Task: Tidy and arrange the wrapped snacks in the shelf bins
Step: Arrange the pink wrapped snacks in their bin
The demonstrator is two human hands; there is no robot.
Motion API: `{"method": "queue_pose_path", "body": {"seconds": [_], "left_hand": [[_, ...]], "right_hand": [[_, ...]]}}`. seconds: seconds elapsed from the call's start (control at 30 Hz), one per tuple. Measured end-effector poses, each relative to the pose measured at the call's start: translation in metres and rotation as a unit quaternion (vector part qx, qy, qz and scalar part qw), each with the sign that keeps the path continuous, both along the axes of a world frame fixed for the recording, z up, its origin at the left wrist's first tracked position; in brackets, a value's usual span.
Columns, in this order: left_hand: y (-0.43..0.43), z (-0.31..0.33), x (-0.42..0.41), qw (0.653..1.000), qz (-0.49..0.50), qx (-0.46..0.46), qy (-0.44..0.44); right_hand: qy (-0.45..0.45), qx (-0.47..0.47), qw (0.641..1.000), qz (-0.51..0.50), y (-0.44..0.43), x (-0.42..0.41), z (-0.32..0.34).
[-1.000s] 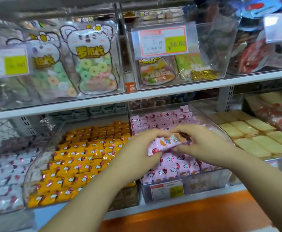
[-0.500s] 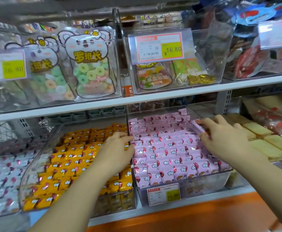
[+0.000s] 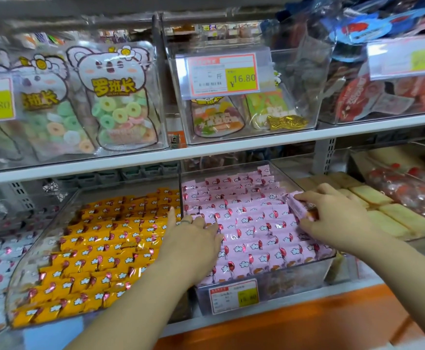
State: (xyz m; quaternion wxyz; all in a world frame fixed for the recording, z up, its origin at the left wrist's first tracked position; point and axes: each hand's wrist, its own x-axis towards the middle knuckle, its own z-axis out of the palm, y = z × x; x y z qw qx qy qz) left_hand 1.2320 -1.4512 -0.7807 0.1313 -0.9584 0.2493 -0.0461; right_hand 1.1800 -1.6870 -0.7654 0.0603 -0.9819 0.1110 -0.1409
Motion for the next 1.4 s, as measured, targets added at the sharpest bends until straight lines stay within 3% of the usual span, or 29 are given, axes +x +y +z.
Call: {"method": "queue_pose_path", "body": {"seconds": [0.23, 0.37, 0.43, 0.67, 0.9, 1.17, 1.4], "left_hand": [[0.014, 0.012, 0.001, 0.989, -0.018, -0.132, 0.062], [0.023, 0.019, -0.011, 0.98, -0.03, -0.079, 0.18], [0.025, 0.015, -0.013, 0.984, -0.038, -0.044, 0.168], [0.03, 0.005, -0.005, 0.987, -0.062, -0.079, 0.129], [0.045, 0.02, 0.002, 0.969, -0.039, -0.224, 0.098], [-0.001, 0.006, -0.025, 0.972, -0.122, -0.188, 0.068], [-0.046, -0.022, -0.034, 0.975, -0.152, -0.137, 0.085]], "right_hand": [[-0.057, 0.086, 0.994, 0.036, -0.011, -0.007, -0.006], [-0.093, 0.092, 0.99, 0.042, -0.011, -0.008, -0.007], [-0.095, 0.099, 0.989, 0.048, -0.011, -0.009, -0.006], [-0.092, 0.143, 0.983, 0.063, -0.01, -0.009, -0.01], [-0.16, 0.139, 0.975, 0.072, -0.01, -0.013, -0.002], [-0.179, 0.148, 0.972, 0.007, -0.025, -0.013, -0.001], [-0.136, 0.154, 0.979, 0.003, -0.034, -0.013, -0.008]]}}
